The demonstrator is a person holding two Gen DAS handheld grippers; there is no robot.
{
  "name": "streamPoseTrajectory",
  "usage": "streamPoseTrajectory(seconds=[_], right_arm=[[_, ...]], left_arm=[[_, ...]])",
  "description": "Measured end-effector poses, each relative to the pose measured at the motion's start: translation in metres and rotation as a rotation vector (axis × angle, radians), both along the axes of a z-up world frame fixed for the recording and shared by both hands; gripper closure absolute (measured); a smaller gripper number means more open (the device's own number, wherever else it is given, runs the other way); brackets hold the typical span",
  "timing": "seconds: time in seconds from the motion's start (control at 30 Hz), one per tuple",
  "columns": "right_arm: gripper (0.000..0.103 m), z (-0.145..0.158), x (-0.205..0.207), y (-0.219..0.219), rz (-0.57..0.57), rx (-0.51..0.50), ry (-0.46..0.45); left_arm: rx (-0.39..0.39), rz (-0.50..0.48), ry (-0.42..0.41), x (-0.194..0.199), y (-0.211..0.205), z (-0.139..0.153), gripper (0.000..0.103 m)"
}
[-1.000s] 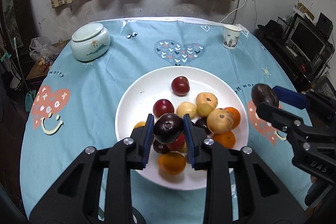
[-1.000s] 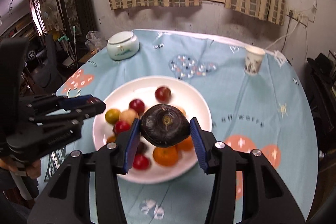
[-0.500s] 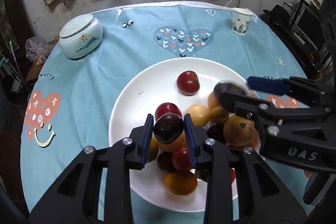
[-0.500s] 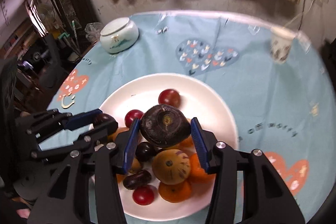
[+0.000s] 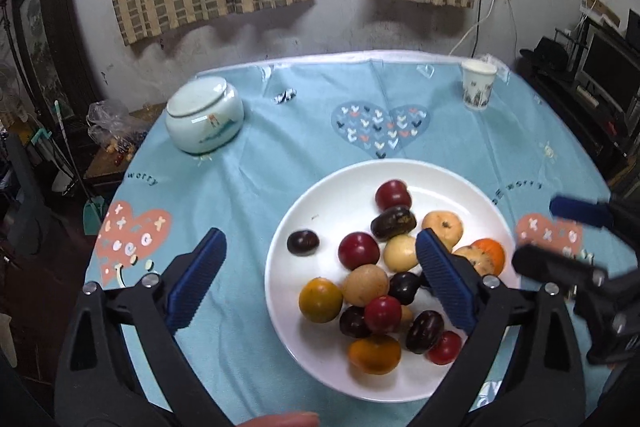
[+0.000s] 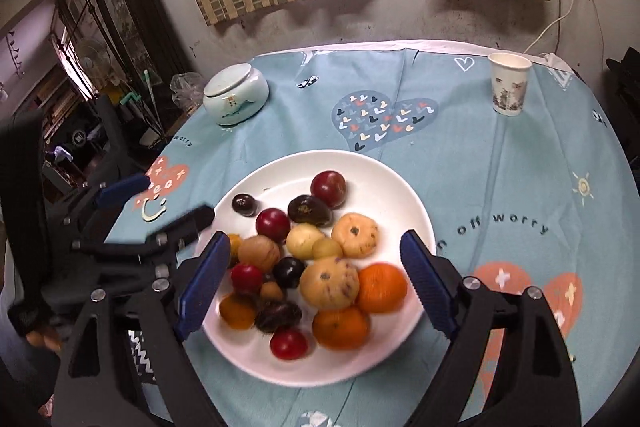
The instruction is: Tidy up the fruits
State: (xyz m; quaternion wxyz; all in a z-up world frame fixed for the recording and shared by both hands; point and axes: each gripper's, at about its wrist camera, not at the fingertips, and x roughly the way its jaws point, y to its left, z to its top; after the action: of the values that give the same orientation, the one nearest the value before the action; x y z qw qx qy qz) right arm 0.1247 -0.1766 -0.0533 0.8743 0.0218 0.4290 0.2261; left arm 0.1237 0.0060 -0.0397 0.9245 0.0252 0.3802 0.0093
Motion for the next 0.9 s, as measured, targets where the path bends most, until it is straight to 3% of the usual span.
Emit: streamPoseTrajectory(seconds=[0.37, 0.9], right_arm=[[0.014, 0.023, -0.077, -0.018, -0.044, 0.054, -0.051], [0.014, 0.042, -0.136, -0.012, -0.018, 0.053, -0.117]], left_arm=[[-0.092, -0.044, -0.134, -0.044, -0.004, 0.065, 0.003], [-0.133, -0.064, -0.210, -0.091, -0.005, 0.098, 0.003]])
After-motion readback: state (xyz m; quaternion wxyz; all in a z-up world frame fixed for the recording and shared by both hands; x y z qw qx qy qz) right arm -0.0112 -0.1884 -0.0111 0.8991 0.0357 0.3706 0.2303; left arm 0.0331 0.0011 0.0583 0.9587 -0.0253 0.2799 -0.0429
